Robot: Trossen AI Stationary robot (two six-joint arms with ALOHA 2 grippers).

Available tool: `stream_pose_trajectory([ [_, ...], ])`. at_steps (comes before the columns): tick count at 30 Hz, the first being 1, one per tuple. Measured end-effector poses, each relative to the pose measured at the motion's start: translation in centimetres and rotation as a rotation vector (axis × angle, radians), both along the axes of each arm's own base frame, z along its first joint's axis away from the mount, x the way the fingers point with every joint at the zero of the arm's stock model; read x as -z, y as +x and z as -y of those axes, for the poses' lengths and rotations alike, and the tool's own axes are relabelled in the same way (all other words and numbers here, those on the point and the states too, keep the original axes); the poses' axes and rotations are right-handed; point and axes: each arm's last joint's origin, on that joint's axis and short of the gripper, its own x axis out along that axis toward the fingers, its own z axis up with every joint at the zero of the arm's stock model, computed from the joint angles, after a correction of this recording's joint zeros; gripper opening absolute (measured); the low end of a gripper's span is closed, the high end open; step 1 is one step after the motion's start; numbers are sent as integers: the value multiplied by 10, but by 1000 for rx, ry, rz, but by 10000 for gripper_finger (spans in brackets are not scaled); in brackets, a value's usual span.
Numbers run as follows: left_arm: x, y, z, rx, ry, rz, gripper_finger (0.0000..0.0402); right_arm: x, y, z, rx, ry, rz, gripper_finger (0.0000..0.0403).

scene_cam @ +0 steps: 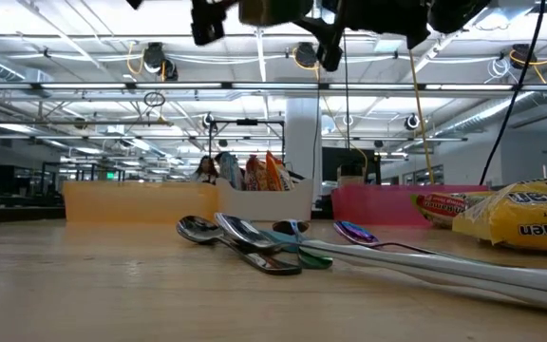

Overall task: Pick & Place Food Item
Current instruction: Put the green spice bottle into the red bin

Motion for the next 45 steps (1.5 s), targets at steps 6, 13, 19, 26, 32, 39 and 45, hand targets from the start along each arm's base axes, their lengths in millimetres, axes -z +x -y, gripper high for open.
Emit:
stream_pose_trajectory([
  [6,-24,-37,-13,-139,88,79,285,-12,-21,7,17,-21,-20,199],
  [13,-41,-67,-24,-337,227,140,285,-18,-49,14,56,-63,-103,199],
  [19,-43,-75,-35,-503,246,121,285,-20,-71,20,107,-97,-171,199],
  [26,-43,-80,-44,-598,180,94,285,-28,-101,36,208,-152,-262,199],
  [32,-43,-80,-46,-639,195,88,285,-64,-123,50,338,-328,-356,199],
  [39,-45,-80,-48,-700,204,107,285,-101,-132,65,510,-496,-456,199],
  [45,-46,-79,-48,-705,187,109,285,-101,-131,86,612,-533,-579,199],
])
